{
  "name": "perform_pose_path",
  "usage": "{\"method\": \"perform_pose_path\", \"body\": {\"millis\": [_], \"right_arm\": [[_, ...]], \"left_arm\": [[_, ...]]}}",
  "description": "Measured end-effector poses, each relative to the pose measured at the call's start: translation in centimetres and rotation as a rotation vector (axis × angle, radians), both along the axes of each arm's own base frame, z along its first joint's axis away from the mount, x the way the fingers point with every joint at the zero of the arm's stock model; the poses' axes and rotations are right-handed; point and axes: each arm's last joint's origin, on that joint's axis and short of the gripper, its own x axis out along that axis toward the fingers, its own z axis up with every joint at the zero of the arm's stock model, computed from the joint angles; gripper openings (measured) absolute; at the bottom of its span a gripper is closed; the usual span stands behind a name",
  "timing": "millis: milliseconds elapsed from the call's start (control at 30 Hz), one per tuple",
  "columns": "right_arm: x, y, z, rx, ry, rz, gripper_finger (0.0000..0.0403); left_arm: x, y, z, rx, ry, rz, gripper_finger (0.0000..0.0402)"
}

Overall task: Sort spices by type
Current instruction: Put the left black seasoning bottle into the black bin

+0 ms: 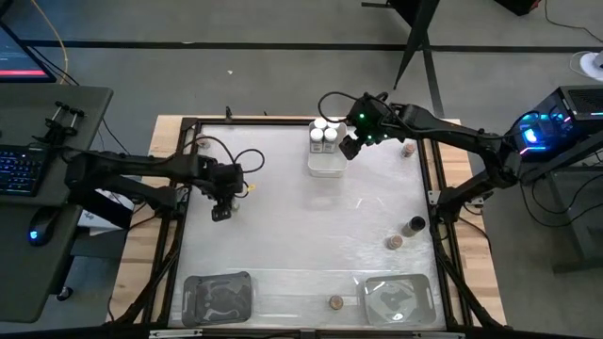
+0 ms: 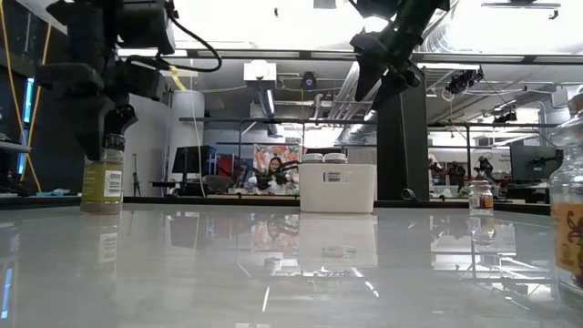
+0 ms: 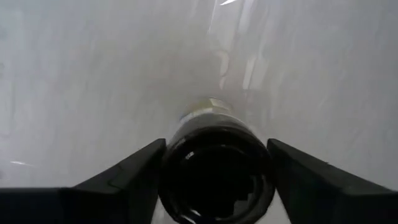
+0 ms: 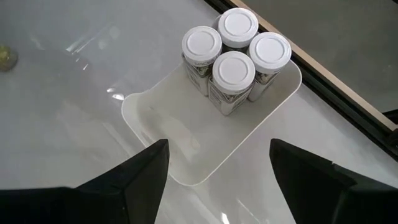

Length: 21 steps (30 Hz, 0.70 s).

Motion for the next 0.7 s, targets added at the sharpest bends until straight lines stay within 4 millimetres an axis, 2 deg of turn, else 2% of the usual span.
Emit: {"method": "perform_pose_path", "body": {"millis": [167, 300, 400, 533, 633, 700], "right_arm": [[0.0, 0.0, 0.0, 0.009, -0.006, -0.017, 0.0275], [0.0, 0.0, 0.0, 0.034, -0.025, -0.063, 0.0275], [0.0, 0.0, 0.0, 0.06, -0.044, -0.111, 0.0275], [0.1, 0.2, 0.0, 0.092, -0.071, -0.164, 0.0275], [0.3, 0.6, 0.0, 0.102, -0.077, -0.163, 0.0275], [0.5, 1.2, 0.0, 0.105, -0.072, -0.146, 0.0275]], "left_arm": [[0.5, 0.0, 0.2, 0.005, -0.013, 0.005, 0.0161], [0.8, -0.1, 1.7, -0.001, -0.067, -0.062, 0.0162], [1.4, 0.0, 4.6, 0.03, -0.182, -0.122, 0.0162], [2.1, -0.6, 10.3, 0.017, -0.413, -0.258, 0.0162], [1.8, -2.4, 13.9, -0.026, -0.512, -0.372, 0.0162], [1.3, -4.0, 15.3, -0.047, -0.506, -0.422, 0.0162]]}}
